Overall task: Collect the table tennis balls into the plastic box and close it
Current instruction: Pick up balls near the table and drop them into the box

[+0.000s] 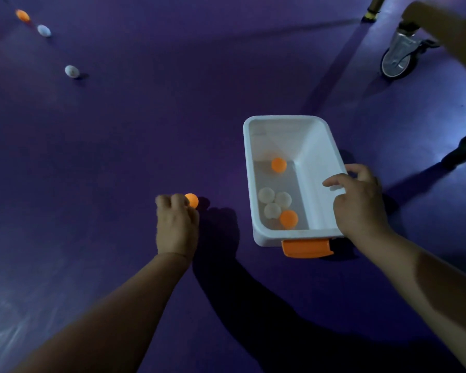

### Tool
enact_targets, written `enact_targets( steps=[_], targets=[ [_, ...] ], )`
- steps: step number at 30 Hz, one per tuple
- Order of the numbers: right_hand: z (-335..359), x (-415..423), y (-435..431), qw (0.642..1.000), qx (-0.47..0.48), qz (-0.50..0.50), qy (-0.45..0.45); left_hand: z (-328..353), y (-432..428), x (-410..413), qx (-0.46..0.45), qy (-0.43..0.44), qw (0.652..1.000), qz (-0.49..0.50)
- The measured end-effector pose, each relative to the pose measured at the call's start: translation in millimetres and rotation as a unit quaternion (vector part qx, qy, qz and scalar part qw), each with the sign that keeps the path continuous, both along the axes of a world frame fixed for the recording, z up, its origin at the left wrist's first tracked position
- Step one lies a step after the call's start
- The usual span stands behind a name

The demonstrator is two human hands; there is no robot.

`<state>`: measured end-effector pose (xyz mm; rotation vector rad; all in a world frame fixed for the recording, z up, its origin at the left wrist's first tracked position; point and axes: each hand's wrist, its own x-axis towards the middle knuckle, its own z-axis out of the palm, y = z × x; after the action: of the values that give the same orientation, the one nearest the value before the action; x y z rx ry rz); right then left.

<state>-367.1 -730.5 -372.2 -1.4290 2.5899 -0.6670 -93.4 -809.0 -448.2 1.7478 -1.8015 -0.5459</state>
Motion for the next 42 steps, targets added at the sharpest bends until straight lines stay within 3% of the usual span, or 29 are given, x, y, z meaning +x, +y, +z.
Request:
enact_targets(
  steps=[2,8,10,13,15,17,19,22,24,26,29,31,33,42],
  targets=[
    [0,0,0,1.000,0.002,-0.002,-0.002,5,-13,0,0.050,-0.015,0.997,0.060],
    [1,1,0,1.000,0.008,0.005,-0.006,5,-23,-1,0.163,-0.179,0.968,-0.060],
    [2,0,0,1.000,0.002,0.008,-0.007,8,-24,-5,0.162,-0.180,0.968,-0.059],
    [0,-1,1,1.000,-0.007,0.008,0.003,37,-20,-33,0.078,0.043,0.996,0.017],
    [-1,-2,1,1.000,-0.018,0.004,-0.001,67,-17,-61,-0.016,0.180,0.983,-0.021],
    [1,-1,2,0.999,-0.029,-0.001,-0.016,95,-13,-89,-0.065,0.241,0.964,-0.096],
    [6,0,2,0.999,-0.028,-0.008,-0.031,111,-9,-109,-0.051,0.266,0.948,-0.168],
    [12,-5,-2,0.993,0.024,-0.040,-0.106,113,-10,-120,-0.018,0.230,0.948,-0.218],
    [12,-13,-7,0.987,0.070,-0.042,-0.142,108,-16,-115,-0.028,0.189,0.968,-0.162],
    [11,-18,-11,0.984,0.095,-0.037,-0.147,101,-22,-106,-0.009,0.088,0.993,-0.084],
    [21,-16,-18,0.984,0.102,-0.037,-0.144,97,-26,-93,0.147,-0.025,0.988,-0.046],
    [34,-7,-21,0.983,0.105,-0.039,-0.143,106,-23,-87,0.242,0.020,0.969,-0.045],
    [52,6,-22,0.981,0.110,-0.045,-0.155,123,-17,-78,0.280,0.053,0.957,-0.061],
    [210,77,-25,0.975,0.119,-0.031,-0.183,298,-3,-6,0.271,0.042,0.962,-0.005]
  ],
)
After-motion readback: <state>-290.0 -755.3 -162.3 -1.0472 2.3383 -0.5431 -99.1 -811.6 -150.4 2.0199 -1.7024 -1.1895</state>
